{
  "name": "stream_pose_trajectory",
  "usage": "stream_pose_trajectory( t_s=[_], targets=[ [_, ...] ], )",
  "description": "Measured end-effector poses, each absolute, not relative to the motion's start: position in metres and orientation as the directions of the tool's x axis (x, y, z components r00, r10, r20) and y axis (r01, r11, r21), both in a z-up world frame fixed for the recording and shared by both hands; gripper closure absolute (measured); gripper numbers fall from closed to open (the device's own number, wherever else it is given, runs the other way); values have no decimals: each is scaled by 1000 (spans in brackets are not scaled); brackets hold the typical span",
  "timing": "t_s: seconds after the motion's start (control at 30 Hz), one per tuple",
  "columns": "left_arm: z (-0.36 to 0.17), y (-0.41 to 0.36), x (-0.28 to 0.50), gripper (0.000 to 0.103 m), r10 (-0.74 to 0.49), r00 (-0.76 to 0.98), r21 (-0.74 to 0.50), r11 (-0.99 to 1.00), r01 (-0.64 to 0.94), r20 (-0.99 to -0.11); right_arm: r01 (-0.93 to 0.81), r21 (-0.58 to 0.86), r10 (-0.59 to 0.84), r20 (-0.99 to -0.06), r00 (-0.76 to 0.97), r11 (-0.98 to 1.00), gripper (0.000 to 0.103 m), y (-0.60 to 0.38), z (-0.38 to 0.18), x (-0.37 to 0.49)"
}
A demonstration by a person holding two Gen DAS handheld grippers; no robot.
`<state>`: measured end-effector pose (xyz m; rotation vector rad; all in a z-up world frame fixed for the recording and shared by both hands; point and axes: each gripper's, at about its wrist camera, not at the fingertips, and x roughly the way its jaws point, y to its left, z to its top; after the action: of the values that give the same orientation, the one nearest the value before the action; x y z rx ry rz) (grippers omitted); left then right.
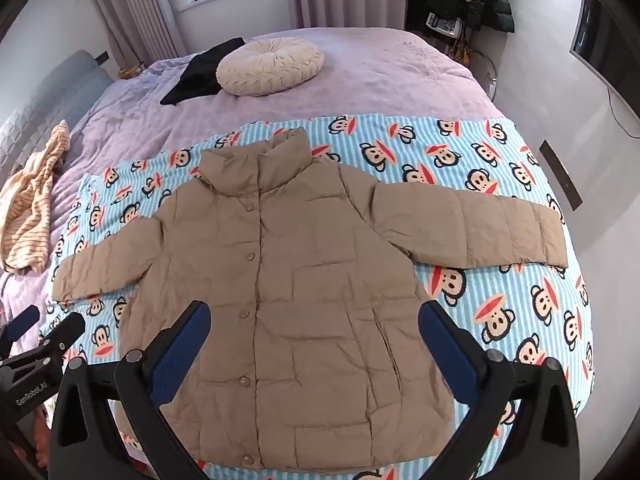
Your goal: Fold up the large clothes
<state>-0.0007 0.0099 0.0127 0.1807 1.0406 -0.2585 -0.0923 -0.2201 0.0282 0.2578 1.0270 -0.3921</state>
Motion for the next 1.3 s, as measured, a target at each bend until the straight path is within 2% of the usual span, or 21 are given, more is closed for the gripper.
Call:
stream_pose_trajectory(
  t_s=[1.3],
  targets=[
    [4,14,2,0,-119,457,21,957,290,-881,433,23,-187,-880,437,901,0,-223,22,-85]
  ],
)
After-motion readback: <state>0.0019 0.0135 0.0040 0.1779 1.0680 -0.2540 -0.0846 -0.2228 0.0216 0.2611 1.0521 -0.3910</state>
